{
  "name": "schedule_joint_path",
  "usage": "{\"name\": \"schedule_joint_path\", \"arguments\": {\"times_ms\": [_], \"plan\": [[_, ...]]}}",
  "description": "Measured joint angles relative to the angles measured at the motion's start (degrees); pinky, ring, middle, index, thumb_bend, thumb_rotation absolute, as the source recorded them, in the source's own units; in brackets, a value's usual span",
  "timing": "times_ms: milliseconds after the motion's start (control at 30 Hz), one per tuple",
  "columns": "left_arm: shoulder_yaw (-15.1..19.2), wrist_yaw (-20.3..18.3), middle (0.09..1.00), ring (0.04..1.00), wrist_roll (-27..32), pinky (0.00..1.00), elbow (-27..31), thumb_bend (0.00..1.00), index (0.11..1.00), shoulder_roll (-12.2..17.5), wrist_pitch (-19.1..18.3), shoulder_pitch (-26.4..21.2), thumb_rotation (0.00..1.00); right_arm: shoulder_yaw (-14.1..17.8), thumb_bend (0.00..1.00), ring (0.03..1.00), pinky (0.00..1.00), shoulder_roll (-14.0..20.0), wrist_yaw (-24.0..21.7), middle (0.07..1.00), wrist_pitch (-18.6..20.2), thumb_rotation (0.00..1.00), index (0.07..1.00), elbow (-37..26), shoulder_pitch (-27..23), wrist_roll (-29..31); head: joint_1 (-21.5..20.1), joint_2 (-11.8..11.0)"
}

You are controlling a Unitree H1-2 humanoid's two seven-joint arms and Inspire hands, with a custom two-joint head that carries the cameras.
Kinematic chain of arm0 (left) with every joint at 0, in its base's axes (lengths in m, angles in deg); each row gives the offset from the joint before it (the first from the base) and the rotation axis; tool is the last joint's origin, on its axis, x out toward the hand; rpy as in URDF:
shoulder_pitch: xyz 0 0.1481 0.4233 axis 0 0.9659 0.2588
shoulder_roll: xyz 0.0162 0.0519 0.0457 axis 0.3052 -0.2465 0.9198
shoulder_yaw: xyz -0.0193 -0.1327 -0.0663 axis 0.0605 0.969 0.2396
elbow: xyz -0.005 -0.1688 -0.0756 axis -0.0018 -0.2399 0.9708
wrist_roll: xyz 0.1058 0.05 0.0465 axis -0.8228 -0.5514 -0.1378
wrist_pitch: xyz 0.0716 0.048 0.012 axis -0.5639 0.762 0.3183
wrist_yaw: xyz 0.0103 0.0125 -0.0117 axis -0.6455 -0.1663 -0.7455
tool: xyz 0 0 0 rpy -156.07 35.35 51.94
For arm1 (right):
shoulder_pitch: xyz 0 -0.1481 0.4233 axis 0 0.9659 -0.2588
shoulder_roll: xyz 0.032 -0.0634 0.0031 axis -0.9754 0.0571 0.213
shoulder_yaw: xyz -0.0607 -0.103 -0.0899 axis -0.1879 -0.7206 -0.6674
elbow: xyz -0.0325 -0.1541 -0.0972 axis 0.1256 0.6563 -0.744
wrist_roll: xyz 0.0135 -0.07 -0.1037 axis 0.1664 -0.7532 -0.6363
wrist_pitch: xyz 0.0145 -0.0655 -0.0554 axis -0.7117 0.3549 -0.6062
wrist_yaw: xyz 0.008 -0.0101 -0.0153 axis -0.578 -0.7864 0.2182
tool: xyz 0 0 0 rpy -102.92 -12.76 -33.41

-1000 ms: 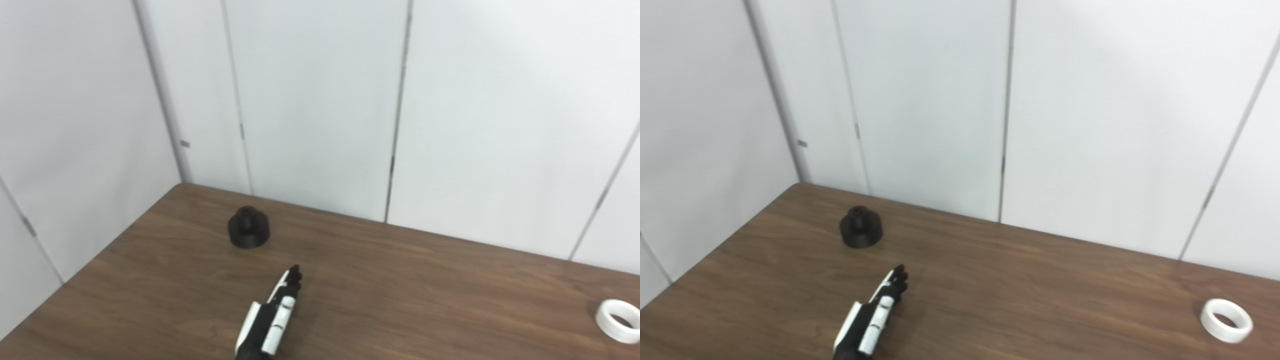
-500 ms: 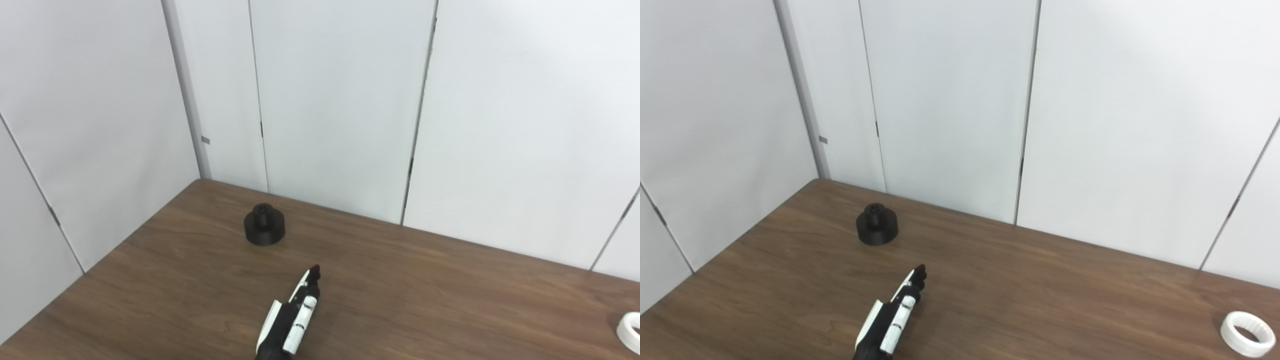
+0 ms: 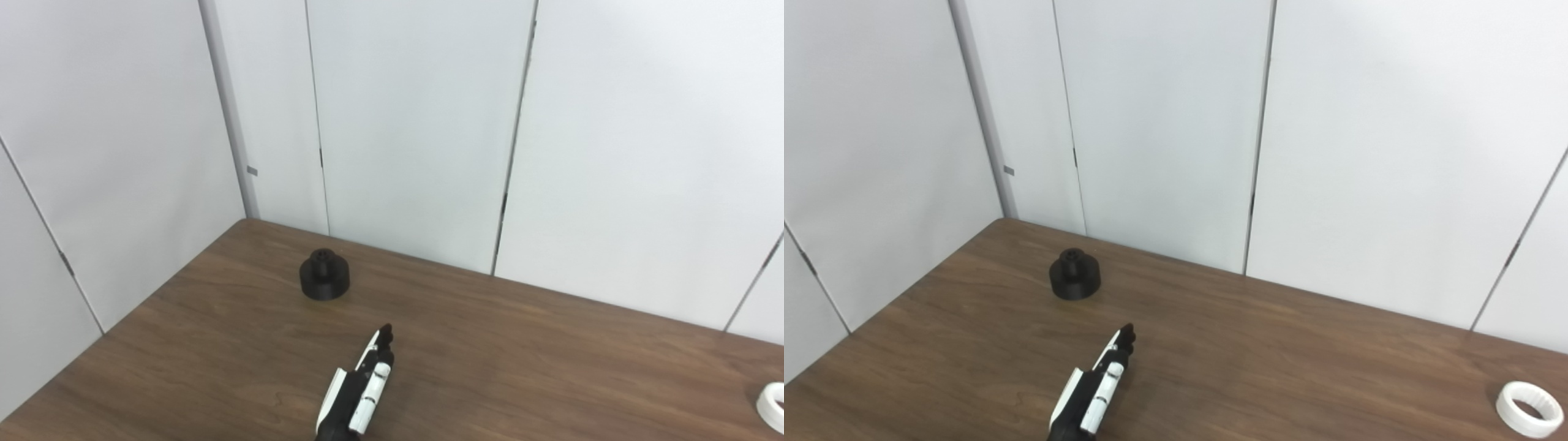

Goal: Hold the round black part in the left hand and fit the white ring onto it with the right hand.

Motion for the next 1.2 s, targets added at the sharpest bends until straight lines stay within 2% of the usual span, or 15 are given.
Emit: {"name": "schedule_joint_path", "arguments": {"times_ms": [267, 400, 533, 600, 633, 767, 833, 900, 1000, 1100, 1200], "plan": [[0.01, 0.01, 0.996, 1.000, 0.02, 1.00, 0.21, 0.51, 0.995, -0.03, -0.21, 0.04, 0.95, 0.13, 0.53, 1.000, 1.00, -0.03, 0.03, 1.000, 0.64, 1.00, 1.000, -0.45, 0.03, -0.01, 0.09, 0.44], [0.04, -0.04, 1.000, 1.000, 0.04, 1.00, 0.33, 0.52, 0.999, 0.01, -0.37, 0.04, 0.94, 0.14, 0.53, 1.000, 1.00, -0.04, 0.03, 1.000, 0.64, 1.00, 1.000, -0.45, 0.11, 0.00, -0.35, -0.09], [-0.20, -0.08, 1.000, 0.999, -1.42, 0.99, 1.23, 0.50, 1.000, 0.40, -1.45, 0.15, 0.79, 0.12, 0.53, 1.000, 1.00, -0.04, 0.03, 1.000, 0.60, 1.00, 1.000, -0.73, 0.25, 0.01, -0.79, -0.09], [-0.44, 0.02, 0.995, 0.978, -3.81, 0.95, 2.80, 0.52, 1.000, 0.77, -2.23, 0.39, 0.65, 0.12, 0.55, 1.000, 1.00, -0.06, 0.03, 1.000, 0.65, 1.00, 1.000, -1.23, 0.42, -0.03, -1.14, 0.00], [-0.48, 0.11, 0.993, 0.974, -4.91, 0.95, 3.40, 0.53, 1.000, 0.94, -2.25, 0.42, 0.63, 0.11, 0.55, 1.000, 1.00, -0.07, 0.03, 1.000, 0.66, 1.00, 1.000, -1.31, 0.48, -0.10, -1.66, 0.09], [0.31, 0.59, 0.977, 0.973, -8.94, 0.99, 7.45, 0.65, 0.987, 1.64, -3.69, 0.30, 0.45, -0.02, 0.59, 1.000, 1.00, -0.18, 0.28, 1.000, 0.95, 1.00, 1.000, -1.66, 0.66, -1.15, -4.04, 0.53], [1.57, 1.63, 0.978, 0.983, -12.25, 1.00, 9.53, 0.73, 0.982, 2.00, -5.54, 0.08, 0.38, -0.02, 0.58, 1.000, 1.00, -0.37, 0.55, 0.999, 1.25, 1.00, 1.000, -1.95, 0.72, -1.37, -4.39, 0.62], [3.30, 2.76, 0.985, 0.989, -16.06, 0.99, 10.96, 0.80, 0.977, 3.02, -7.58, -0.85, 0.39, -0.01, 0.57, 1.000, 1.00, -0.72, 1.16, 0.995, 1.65, 1.00, 1.000, -2.21, 0.78, -1.55, -4.57, 0.70], [4.73, 3.44, 0.998, 0.998, -23.31, 0.98, 11.04, 0.87, 0.944, 6.80, -11.11, -3.36, 0.43, -0.01, 0.60, 1.000, 1.00, -1.22, 1.86, 0.990, 2.38, 1.00, 1.000, -2.63, 0.77, -2.12, -4.57, 0.70], [5.73, 3.85, 0.999, 1.000, -28.31, 0.96, 10.97, 0.90, 0.898, 10.38, -13.63, -6.58, 0.44, -0.03, 0.60, 0.999, 1.00, -1.49, 2.38, 0.985, 3.18, 1.00, 1.000, -3.49, 0.86, -2.53, -4.40, 0.88], [6.07, 4.00, 1.000, 1.000, -32.29, 0.96, 10.80, 0.92, 0.884, 12.14, -16.39, -9.57, 0.47, -0.09, 0.60, 1.000, 1.00, -1.53, 2.75, 0.983, 3.91, 1.00, 1.000, -4.02, 0.93, -3.28, -4.31, 1.14]]}}
